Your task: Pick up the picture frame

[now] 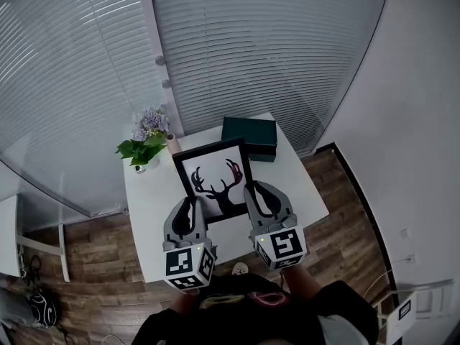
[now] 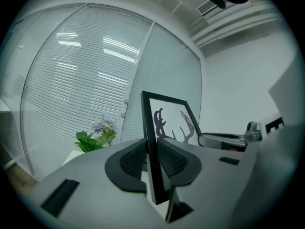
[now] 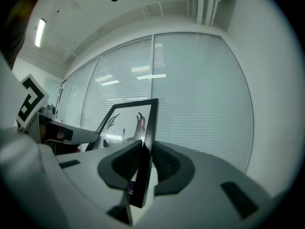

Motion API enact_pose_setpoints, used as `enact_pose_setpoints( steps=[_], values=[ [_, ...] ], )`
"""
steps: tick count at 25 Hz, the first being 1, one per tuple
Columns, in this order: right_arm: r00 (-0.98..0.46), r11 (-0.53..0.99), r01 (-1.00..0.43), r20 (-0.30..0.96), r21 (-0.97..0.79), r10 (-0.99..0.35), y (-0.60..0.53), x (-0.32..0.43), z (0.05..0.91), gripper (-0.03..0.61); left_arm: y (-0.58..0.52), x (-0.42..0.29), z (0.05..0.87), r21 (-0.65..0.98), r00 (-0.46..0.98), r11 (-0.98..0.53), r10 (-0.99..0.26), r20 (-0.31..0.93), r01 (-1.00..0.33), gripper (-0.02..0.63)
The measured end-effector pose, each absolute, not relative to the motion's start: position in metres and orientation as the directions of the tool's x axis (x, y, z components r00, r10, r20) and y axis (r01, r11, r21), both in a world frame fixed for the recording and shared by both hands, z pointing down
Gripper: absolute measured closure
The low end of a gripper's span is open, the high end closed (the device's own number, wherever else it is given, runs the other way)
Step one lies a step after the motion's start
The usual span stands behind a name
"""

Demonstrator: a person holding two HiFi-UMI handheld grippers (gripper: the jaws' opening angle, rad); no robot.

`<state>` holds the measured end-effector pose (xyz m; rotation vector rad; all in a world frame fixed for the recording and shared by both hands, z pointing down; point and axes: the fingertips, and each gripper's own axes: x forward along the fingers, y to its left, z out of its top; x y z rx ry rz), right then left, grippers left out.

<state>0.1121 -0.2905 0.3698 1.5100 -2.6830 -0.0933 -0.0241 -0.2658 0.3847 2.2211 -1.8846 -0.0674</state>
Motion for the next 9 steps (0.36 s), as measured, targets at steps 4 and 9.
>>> enact_pose_setpoints(
  steps=[4, 9],
  values=[
    [-0.516, 0.516, -0.852, 0.018, 0.087, -0.856, -0.2915, 0.1181, 0.3705, 0.505, -0.2656, -0.0178, 0.3843, 0.193, 0.171, -0.149, -0.980, 0.106, -0.970, 0.534],
    [-0.511, 0.511, -0.856, 0.018, 0.081, -0.859, -0.2916, 0.1204, 0.3722, 0.505, -0.2657, -0.0156, 0.3861, 0.188, 0.174, -0.151, -0.978, 0.112, -0.970, 0.532]
  ],
)
